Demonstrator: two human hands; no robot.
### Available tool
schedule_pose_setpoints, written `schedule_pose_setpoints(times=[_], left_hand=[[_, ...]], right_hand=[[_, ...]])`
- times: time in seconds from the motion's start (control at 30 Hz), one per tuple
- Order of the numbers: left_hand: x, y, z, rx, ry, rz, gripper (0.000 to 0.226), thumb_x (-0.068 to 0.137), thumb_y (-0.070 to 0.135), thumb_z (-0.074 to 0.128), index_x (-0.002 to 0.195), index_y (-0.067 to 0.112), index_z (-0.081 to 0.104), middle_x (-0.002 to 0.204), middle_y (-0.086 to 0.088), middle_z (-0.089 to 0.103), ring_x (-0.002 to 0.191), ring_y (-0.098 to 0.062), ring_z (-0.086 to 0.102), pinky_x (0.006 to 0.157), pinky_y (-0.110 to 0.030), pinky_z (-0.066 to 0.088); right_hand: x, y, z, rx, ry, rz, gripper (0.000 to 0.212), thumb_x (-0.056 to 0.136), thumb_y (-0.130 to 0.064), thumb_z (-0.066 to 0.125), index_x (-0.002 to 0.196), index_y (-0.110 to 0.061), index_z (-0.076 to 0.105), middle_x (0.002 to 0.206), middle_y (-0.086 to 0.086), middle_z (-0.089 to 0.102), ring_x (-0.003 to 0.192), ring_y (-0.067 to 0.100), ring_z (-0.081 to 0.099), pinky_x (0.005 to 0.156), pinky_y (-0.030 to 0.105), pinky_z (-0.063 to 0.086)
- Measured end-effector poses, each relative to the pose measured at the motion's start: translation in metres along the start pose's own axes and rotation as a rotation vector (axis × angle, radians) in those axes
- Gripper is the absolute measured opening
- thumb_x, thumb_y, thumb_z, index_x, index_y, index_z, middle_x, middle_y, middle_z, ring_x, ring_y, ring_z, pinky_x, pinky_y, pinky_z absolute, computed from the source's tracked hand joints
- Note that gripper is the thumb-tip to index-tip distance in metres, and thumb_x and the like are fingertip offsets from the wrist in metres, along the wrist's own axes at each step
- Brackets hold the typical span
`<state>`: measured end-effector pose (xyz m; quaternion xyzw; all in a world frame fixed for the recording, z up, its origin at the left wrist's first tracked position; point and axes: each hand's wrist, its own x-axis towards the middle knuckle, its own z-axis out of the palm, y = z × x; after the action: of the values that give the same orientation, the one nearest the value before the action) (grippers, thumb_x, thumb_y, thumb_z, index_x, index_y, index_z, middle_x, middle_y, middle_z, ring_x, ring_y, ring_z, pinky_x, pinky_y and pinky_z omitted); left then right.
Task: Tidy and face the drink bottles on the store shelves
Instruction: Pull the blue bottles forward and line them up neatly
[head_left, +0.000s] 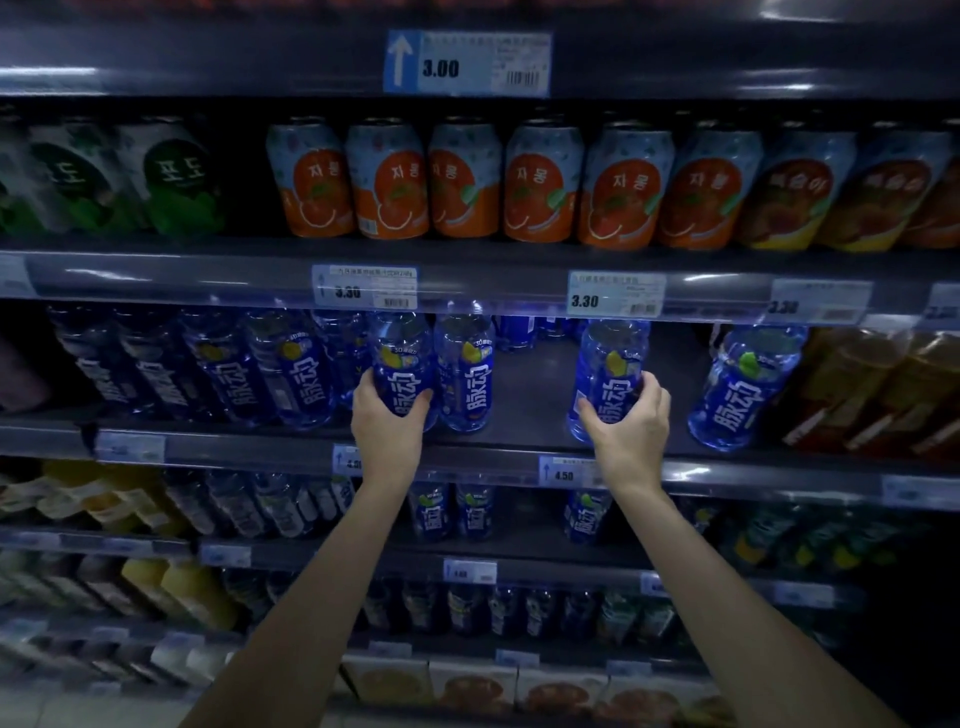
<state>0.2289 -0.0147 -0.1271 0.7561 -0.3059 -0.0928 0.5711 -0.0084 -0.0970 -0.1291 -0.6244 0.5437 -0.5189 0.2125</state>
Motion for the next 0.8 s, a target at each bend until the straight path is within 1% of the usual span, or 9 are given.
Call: schedule_pose_setpoints(times=[0.07,0.13,0.27,0.3,0.4,0.6,0.67,0.77,0.8], left_hand=[[0.001,-0.002,-0.002,-0.017,-0.004,-0.010,0.083,0.079,0.042,0.074,0.145,0.016,0.032,0.144,-0.003,0.044,0.129,-0.020,0.044,0.107,-0.039,0.039],[0.002,-0.002,-0.003,-0.022,-0.003,-0.010,0.082,0.078,0.042,0.076,0.145,0.016,0.034,0.141,-0.002,0.047,0.127,-0.019,0.046,0.105,-0.040,0.041],[0.001,-0.002,-0.004,-0.015,-0.004,0.002,0.082,0.078,0.042,0.076,0.144,0.015,0.036,0.139,-0.002,0.050,0.125,-0.018,0.048,0.103,-0.040,0.043],[0.001,-0.002,-0.004,-0.016,-0.004,0.005,0.082,0.078,0.041,0.076,0.144,0.015,0.036,0.139,-0.002,0.050,0.125,-0.018,0.048,0.103,-0.040,0.043],[0.000,-0.002,-0.004,-0.014,0.002,0.008,0.081,0.078,0.041,0.075,0.144,0.015,0.036,0.139,-0.002,0.049,0.125,-0.018,0.048,0.103,-0.040,0.044],[-0.001,-0.002,-0.004,-0.017,0.007,0.017,0.080,0.079,0.040,0.075,0.144,0.015,0.035,0.138,-0.002,0.050,0.123,-0.016,0.048,0.100,-0.036,0.044],[-0.001,-0.002,-0.005,-0.022,0.003,0.028,0.080,0.079,0.040,0.075,0.144,0.014,0.035,0.138,-0.003,0.050,0.124,-0.017,0.048,0.102,-0.037,0.044],[-0.001,-0.003,-0.005,-0.022,-0.001,0.033,0.080,0.079,0.041,0.074,0.143,0.014,0.035,0.140,-0.004,0.048,0.126,-0.018,0.047,0.103,-0.037,0.042],[-0.001,-0.004,-0.005,-0.022,0.000,0.034,0.080,0.079,0.041,0.074,0.143,0.013,0.036,0.140,-0.004,0.048,0.126,-0.018,0.047,0.103,-0.036,0.042]], right_hand=[[0.001,0.001,-0.001,0.001,0.003,-0.017,0.073,0.078,-0.029,0.079,0.135,-0.006,0.041,0.120,0.004,0.046,0.093,-0.005,0.040,0.078,-0.001,0.034],[0.002,0.003,-0.003,-0.004,-0.004,-0.024,0.071,0.077,-0.028,0.079,0.134,-0.006,0.042,0.118,0.003,0.046,0.091,-0.004,0.041,0.073,-0.005,0.032],[0.006,0.006,-0.009,-0.022,-0.002,-0.027,0.070,0.076,-0.028,0.080,0.133,-0.006,0.045,0.117,0.003,0.048,0.093,0.001,0.044,0.074,-0.003,0.033],[0.007,0.006,-0.012,-0.029,0.002,-0.025,0.071,0.076,-0.028,0.080,0.132,-0.006,0.045,0.117,0.004,0.048,0.094,0.002,0.044,0.077,0.001,0.034],[0.011,0.009,-0.019,-0.053,0.007,-0.007,0.073,0.075,-0.028,0.080,0.135,-0.005,0.044,0.120,0.008,0.049,0.098,0.008,0.046,0.086,0.018,0.038],[0.011,0.014,-0.024,-0.049,0.013,-0.005,0.075,0.077,-0.030,0.079,0.137,-0.008,0.041,0.123,0.007,0.048,0.102,0.007,0.043,0.088,0.020,0.036],[0.009,0.014,-0.023,-0.034,0.028,-0.008,0.073,0.077,-0.030,0.079,0.137,-0.008,0.042,0.124,0.007,0.048,0.103,0.007,0.043,0.087,0.018,0.035],[0.003,0.012,-0.020,-0.026,0.097,0.005,0.072,0.076,-0.030,0.079,0.134,-0.006,0.043,0.126,0.009,0.047,0.105,0.012,0.046,0.078,0.001,0.034],[-0.002,0.010,-0.020,-0.024,0.133,0.003,0.072,0.076,-0.031,0.079,0.132,-0.005,0.043,0.127,0.010,0.046,0.107,0.013,0.046,0.079,-0.001,0.034]])
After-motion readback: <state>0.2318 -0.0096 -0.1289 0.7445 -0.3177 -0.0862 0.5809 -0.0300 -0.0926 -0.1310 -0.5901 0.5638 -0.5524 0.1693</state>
